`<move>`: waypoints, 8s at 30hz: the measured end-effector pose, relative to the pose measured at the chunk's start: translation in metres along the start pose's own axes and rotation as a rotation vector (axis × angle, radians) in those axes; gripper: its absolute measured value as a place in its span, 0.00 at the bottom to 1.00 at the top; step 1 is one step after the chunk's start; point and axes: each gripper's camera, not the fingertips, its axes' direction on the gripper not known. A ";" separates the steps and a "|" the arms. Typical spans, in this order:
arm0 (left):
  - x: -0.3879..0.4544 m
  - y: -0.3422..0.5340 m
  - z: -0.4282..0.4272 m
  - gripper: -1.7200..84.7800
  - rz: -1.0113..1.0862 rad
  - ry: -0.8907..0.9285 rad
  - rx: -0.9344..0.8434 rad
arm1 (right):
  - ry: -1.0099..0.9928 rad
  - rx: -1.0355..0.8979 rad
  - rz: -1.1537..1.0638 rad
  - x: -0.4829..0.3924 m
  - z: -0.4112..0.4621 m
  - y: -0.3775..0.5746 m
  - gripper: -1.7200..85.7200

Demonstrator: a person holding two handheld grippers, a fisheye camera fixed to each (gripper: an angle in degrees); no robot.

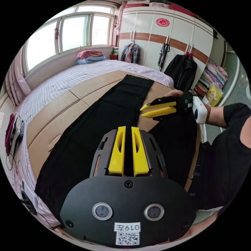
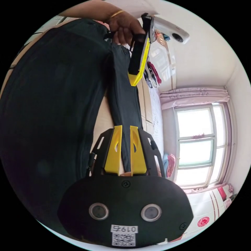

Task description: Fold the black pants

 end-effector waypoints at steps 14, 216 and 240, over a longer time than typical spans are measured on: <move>0.090 0.056 0.004 0.05 0.145 -0.223 0.028 | -0.078 0.052 -0.079 -0.070 0.029 -0.057 0.09; -0.443 0.344 -0.247 0.05 -0.997 -0.082 0.041 | -0.116 0.370 0.118 -0.381 0.147 -0.265 0.07; -0.487 0.283 -0.294 0.10 -0.726 0.067 0.053 | -0.050 0.347 -0.002 -0.567 0.225 -0.301 0.01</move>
